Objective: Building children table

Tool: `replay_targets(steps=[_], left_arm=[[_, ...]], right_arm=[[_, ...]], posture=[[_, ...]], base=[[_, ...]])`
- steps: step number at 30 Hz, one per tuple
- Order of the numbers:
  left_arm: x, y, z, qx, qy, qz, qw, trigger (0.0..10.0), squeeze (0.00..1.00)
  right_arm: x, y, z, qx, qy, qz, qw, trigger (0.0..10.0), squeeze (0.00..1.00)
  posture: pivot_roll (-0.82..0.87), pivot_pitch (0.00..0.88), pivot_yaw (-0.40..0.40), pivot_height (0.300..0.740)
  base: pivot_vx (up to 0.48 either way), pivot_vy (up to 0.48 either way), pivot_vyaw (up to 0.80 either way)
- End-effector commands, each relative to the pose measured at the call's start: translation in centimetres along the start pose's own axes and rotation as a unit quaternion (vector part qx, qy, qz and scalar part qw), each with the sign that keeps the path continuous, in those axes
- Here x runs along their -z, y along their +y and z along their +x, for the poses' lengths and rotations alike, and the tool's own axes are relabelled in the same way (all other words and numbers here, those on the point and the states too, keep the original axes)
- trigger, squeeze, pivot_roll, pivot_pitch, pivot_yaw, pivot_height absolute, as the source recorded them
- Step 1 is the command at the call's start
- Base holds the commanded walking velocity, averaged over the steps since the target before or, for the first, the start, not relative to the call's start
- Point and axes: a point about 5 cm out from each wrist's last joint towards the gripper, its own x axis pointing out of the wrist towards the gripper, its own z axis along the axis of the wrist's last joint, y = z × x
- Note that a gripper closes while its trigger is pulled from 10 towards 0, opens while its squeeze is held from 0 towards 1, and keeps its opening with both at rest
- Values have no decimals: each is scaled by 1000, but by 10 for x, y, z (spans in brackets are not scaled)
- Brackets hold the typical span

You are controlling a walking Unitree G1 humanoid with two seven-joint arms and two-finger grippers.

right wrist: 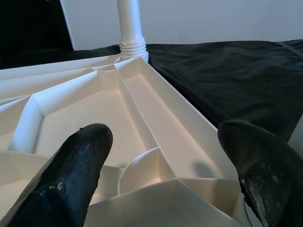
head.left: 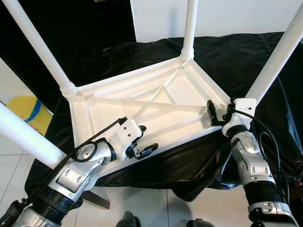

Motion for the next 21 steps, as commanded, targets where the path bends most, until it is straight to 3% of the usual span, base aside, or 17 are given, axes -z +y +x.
replay_targets(steps=[1, 5, 6, 7, 8, 11, 17, 19, 21], left_arm=[[2, -10, -2, 109, 8, 11, 994, 10000, 0], [-3, -14, 2, 113, -7, 14, 993, 10000, 0], [-9, -18, 4, 116, -21, 11, 993, 10000, 0], [-9, -18, 4, 116, -21, 11, 993, 10000, 0], [-14, -22, 7, 111, -34, -1, 993, 10000, 0], [-15, -23, 9, 107, -38, -7, 994, 10000, 0], [-13, -18, 26, 44, -31, -53, 997, 10000, 0], [-12, -8, 36, -7, -16, -72, 997, 10000, 0], [-11, -4, 40, -25, -9, -79, 997, 10000, 0]], right_arm=[[3, -31, -8, 77, 2, -8, 997, 10000, 0], [3, -31, -10, 86, -2, -6, 996, 10000, 0], [3, -16, -11, 54, -8, 9, 998, 10000, 0], [3, -16, -11, 54, -8, 9, 998, 10000, 0], [1, 4, -12, 2, -15, 23, 1000, 10000, 0], [0, 12, -13, -17, -18, 28, 999, 10000, 0], [-5, 35, -13, -68, -28, 55, 996, 10000, 0], [-11, 47, -12, -90, -40, 63, 993, 10000, 0], [-14, 50, -11, -97, -44, 66, 992, 10000, 0]], posture=[[-54, 109, 96, 740], [-53, 111, 95, 740], [-54, 115, 95, 740], [-54, 115, 95, 740], [-49, 117, 94, 740], [-49, 117, 94, 740], [-37, 118, 84, 740], [-33, 116, 75, 740], [-34, 116, 75, 740]], base=[[0, 0, 0], [0, 0, 0], [0, 0, 0], [0, 0, 0], [0, 0, 0], [0, 0, 0], [0, 0, 0], [0, 0, 0], [0, 0, 0]])
